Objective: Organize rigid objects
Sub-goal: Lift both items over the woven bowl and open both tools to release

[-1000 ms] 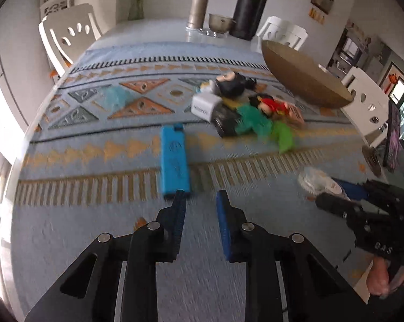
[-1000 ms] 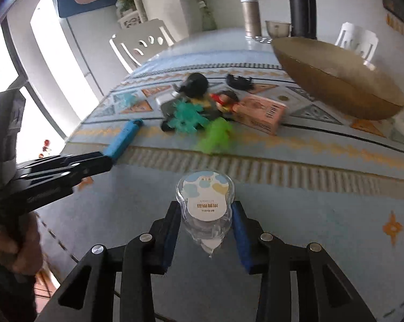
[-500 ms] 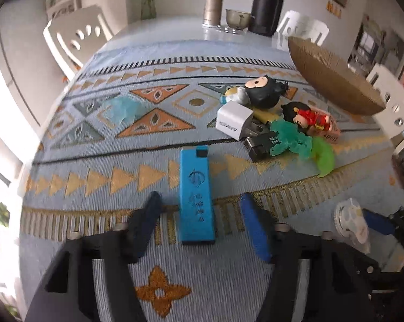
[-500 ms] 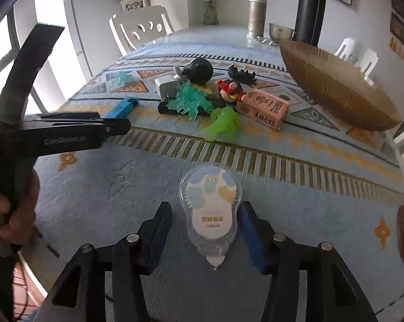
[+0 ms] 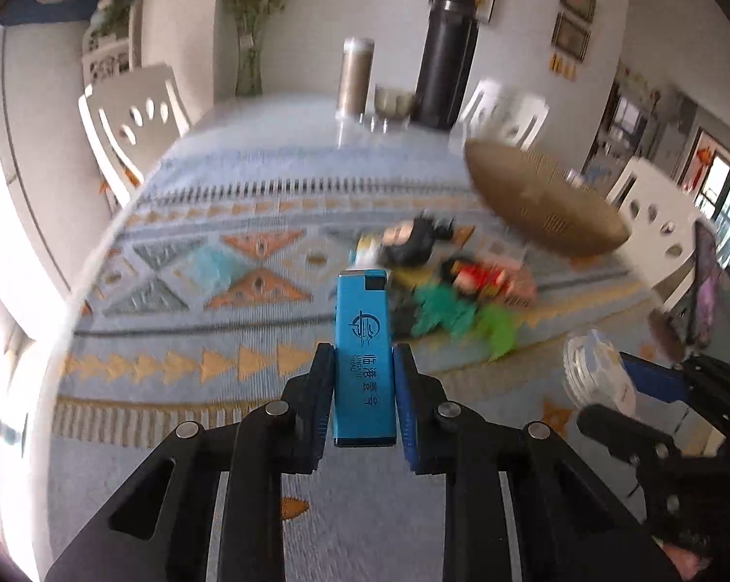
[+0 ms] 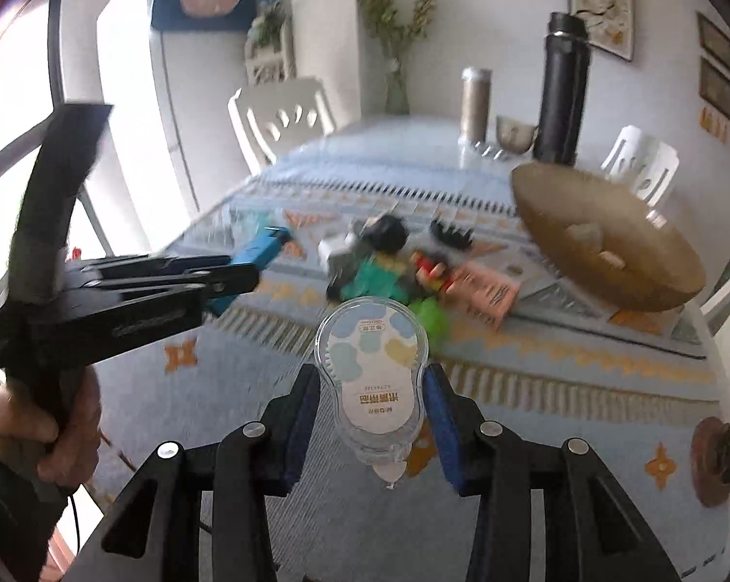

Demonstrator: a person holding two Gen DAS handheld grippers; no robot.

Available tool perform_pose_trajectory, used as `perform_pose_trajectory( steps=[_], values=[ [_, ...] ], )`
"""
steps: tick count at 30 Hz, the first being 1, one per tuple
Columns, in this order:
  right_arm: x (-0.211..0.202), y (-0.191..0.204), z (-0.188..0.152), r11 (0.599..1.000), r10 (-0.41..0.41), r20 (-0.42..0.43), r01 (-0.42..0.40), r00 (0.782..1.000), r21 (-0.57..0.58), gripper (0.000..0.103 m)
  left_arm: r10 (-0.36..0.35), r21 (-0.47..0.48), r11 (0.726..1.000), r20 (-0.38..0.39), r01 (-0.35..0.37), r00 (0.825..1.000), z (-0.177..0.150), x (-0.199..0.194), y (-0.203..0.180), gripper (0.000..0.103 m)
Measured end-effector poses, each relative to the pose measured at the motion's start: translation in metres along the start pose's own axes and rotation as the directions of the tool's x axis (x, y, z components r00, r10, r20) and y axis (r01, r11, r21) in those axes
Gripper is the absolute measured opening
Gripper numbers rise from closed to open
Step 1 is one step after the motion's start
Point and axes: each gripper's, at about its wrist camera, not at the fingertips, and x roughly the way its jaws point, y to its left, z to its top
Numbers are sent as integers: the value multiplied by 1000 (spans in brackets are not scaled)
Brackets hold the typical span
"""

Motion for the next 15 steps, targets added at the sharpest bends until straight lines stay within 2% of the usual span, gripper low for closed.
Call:
perform_pose_trajectory(
  steps=[7,12,15],
  values=[
    [-35,-38,26,993,-106,105,99,989,68,43,-52,17,999,144,50,988,41,-37,-26,21],
    [-60,-80,61,975,-184,171,157,968,159,43,-118,52,993,247,109,962,86,-51,-64,21],
    [-70,-105,80,951,-258,181,217,949,220,43,-159,88,986,263,140,952,106,-42,-86,21]
  ],
)
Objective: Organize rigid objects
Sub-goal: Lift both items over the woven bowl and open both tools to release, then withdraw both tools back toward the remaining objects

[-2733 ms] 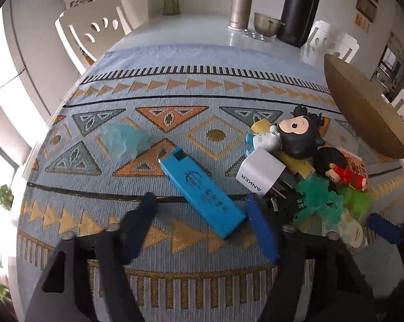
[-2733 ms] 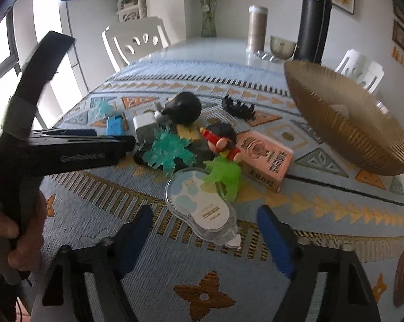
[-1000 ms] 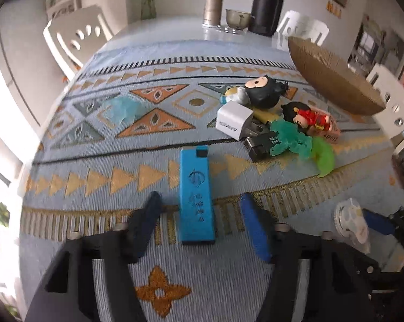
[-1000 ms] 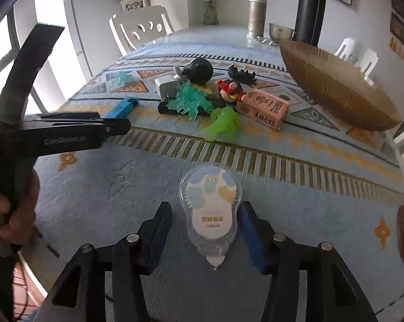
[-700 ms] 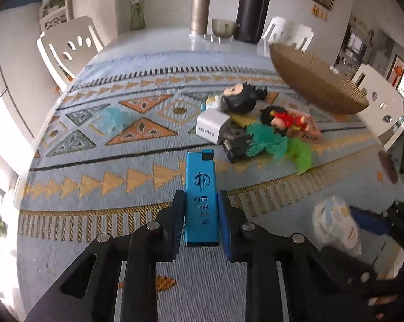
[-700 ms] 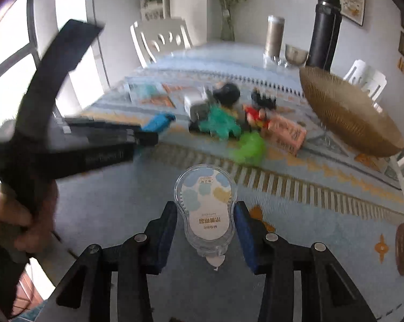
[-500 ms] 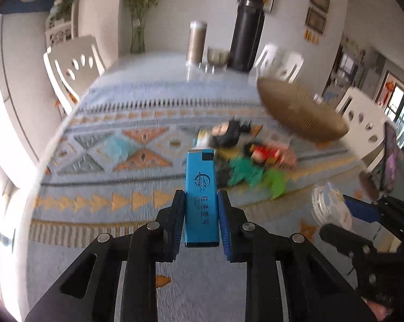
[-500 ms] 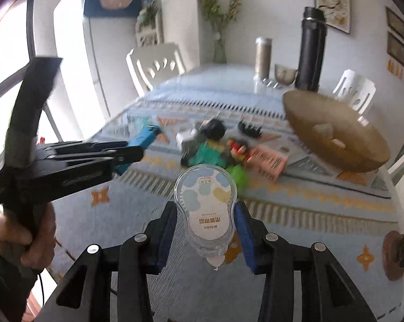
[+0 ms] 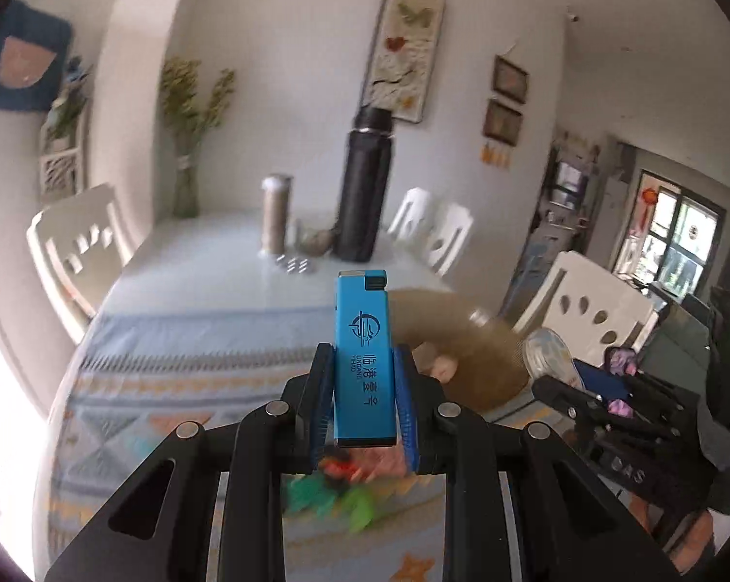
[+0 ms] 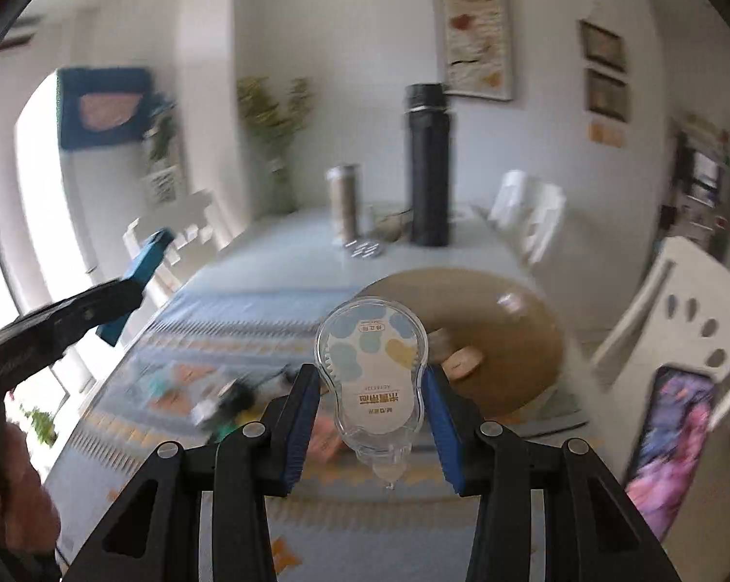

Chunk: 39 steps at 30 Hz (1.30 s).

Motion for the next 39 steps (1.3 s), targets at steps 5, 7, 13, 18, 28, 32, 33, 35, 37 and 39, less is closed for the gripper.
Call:
perform_pose_trajectory(
  steps=[5,7,13,18,28,32,33,35,37,39],
  values=[
    [34,-47,21,982,-97,-121,115,988,152,43,-11,50,999,-52,13,999,-1,63,-26,21],
    [61,-59,18,978,-77,-194,112,978,176,43,-5,53,999,-105,10,994,-12,90,-33,21],
    [104,-76,8,972,-106,-316,166,943,169,43,-74,18,996,-277,82,958,-28,169,-51,21],
    [124,-86,2,972,-107,-375,177,921,158,43,-87,34,994,-322,103,943,-36,190,-59,21],
    [89,-94,20,960,-133,-253,188,958,208,59,-158,6,987,-212,163,964,-10,140,-45,34],
    [52,-84,29,966,-141,-150,169,979,197,64,-116,51,992,-60,119,991,11,70,-31,40],
    [45,-79,30,969,-131,-132,155,982,192,64,-95,55,994,-1,95,996,13,45,-25,52],
    [31,-64,30,978,-94,-89,108,992,177,64,-68,32,997,84,66,994,16,8,-12,80],
    [19,-47,29,986,-49,-47,55,998,158,65,-50,10,999,151,49,987,15,-20,1,96],
    [10,-24,24,993,15,-4,-15,1000,118,69,-9,-8,1000,185,11,983,10,-50,17,103]
  ],
)
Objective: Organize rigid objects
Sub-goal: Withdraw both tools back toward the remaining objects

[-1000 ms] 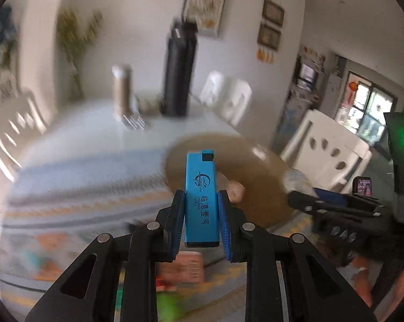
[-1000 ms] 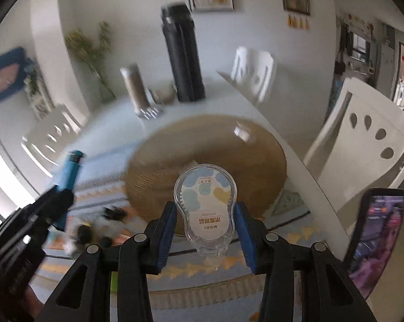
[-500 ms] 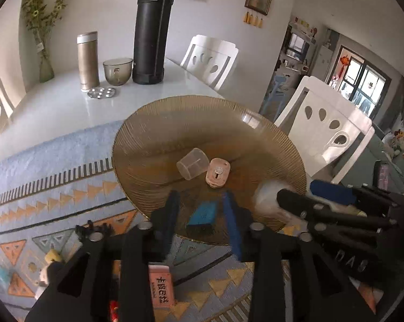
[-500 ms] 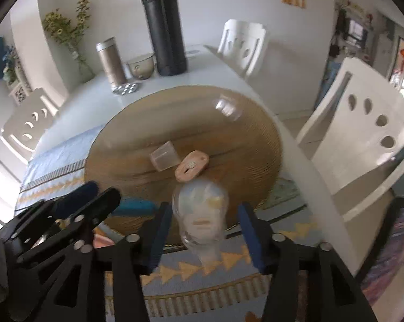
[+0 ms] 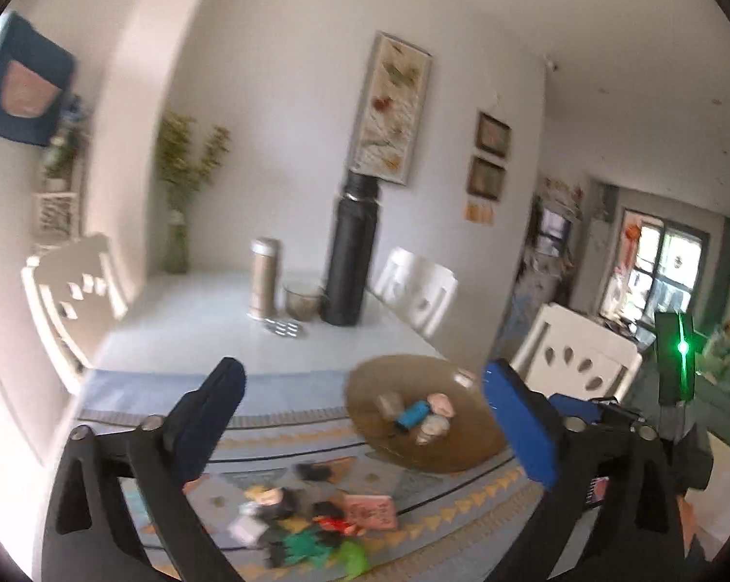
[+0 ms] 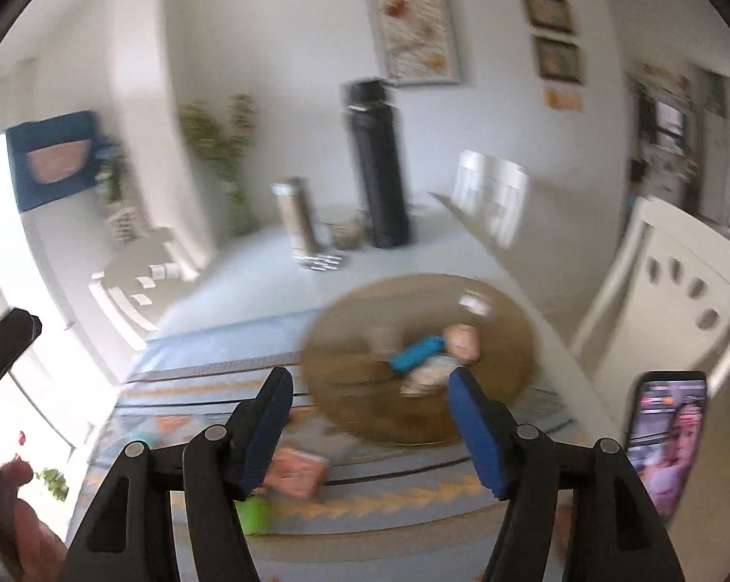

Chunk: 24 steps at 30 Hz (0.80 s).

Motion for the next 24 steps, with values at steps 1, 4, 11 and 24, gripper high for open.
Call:
perform_pose_trajectory(
  steps=[1,4,11,24],
  values=[
    [-3,9,-5,1000,22,12,-22,1000,-19,73,14,-2,1000,-3,-14,1000,-1,-6,6,103],
    [-3,45,-32,993,90,26,-88,996,-84,87,101,-33,994,-10,-101,995,-11,-29,32,103],
    [50,86,-101,978,100,-76,-112,992,-177,88,392,-132,902,-146,-410,908,-73,-41,117,103],
    [105,47,-125,982,186,-251,-188,950,16,88,406,-226,836,-357,-500,841,-156,1,186,101]
  ],
)
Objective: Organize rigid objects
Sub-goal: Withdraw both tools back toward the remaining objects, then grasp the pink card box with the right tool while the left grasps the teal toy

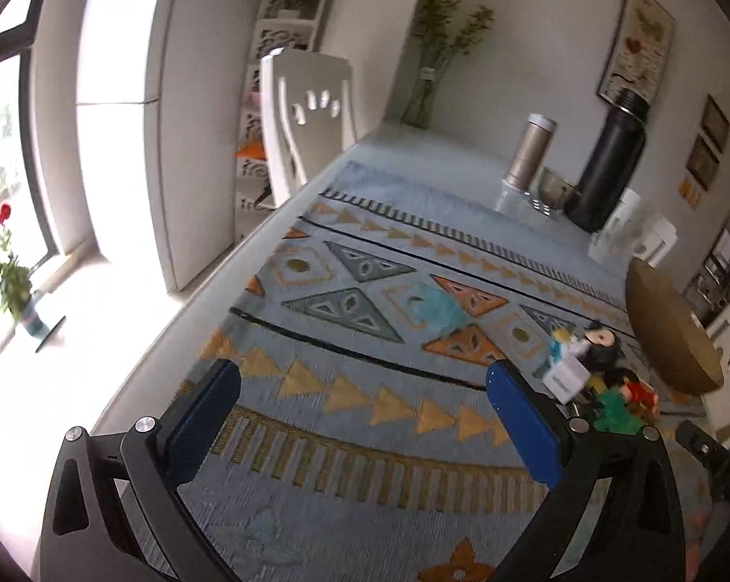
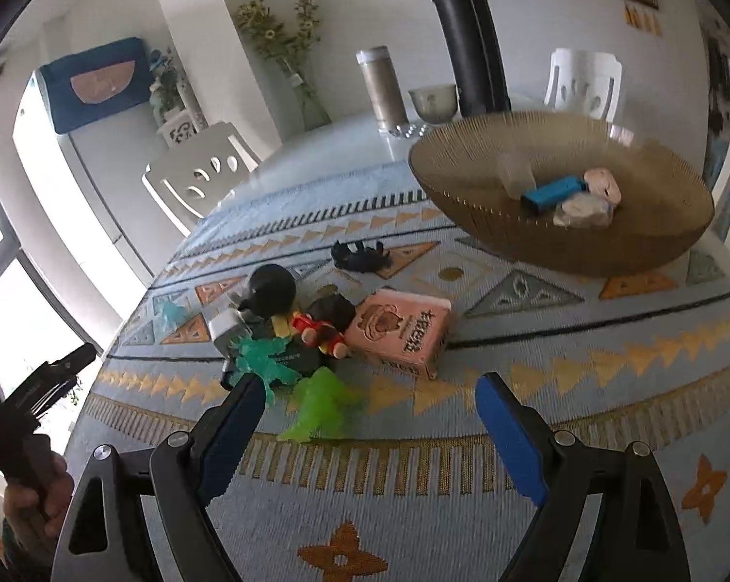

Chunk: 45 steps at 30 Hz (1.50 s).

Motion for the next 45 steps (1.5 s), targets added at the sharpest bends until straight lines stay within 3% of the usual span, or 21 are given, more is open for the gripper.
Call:
perform_pose_trajectory(
  steps=[5,8,17,23,25,27,28,29,30,31,33,35,37,40,42,44,45],
  values=[
    [2,9,-1,999,-12,-13,12,1000,-39,88,9,59,998,28,-11,1000,-4,-9,-10,102],
    [1,8,-1,999,-20,-11,20,1000,-32,88,11,73,997,6,-11,1000,-3,-6,-15,102],
    [5,-17,2,995,43,-38,-39,998,93,88,17,34,999,-17,-17,1000,-1,-2,-7,102],
    [3,-16,1,995,36,-31,-33,999,91,88,3,25,1000,-29,-3,1000,-1,-2,-5,102],
    [2,-13,1,997,22,-26,-20,999,78,88,-23,14,1000,-51,24,998,0,0,-2,102],
    [2,-11,1,998,7,-25,-6,1000,68,88,-97,-25,995,-119,94,988,4,8,3,102],
    [2,-11,1,998,-2,-23,3,1000,68,88,-158,-60,987,-158,151,975,6,12,7,101],
    [1,-11,1,997,-11,-18,12,1000,71,88,-246,-113,967,-205,227,947,9,19,10,101],
    [1,-13,2,997,-12,-20,14,1000,77,88,-269,-127,961,-223,246,937,13,23,10,101],
    [2,-14,3,997,-10,-28,12,1000,82,88,-264,-113,963,-234,244,936,17,26,6,101],
    [10,-17,6,997,-39,-95,46,995,69,88,-171,50,981,-241,188,955,28,33,-15,101],
    [13,-22,10,993,-113,-140,118,984,25,88,-79,198,972,-220,123,972,35,44,-35,101],
    [13,-28,14,992,-121,-150,123,981,2,87,-38,260,961,-221,96,975,40,62,-45,100],
    [20,-34,21,992,-125,-193,117,973,-55,80,-32,255,962,-263,101,964,46,88,-51,89],
    [29,-29,24,980,-164,-202,137,966,-144,69,-31,251,962,-285,106,958,46,103,-56,76],
    [42,-24,26,973,-154,-223,108,963,-205,69,-26,254,961,-301,107,953,45,109,-58,67],
    [48,-24,27,975,-128,-241,78,962,-208,70,-10,274,958,-279,89,960,44,108,-62,52]
  ],
)
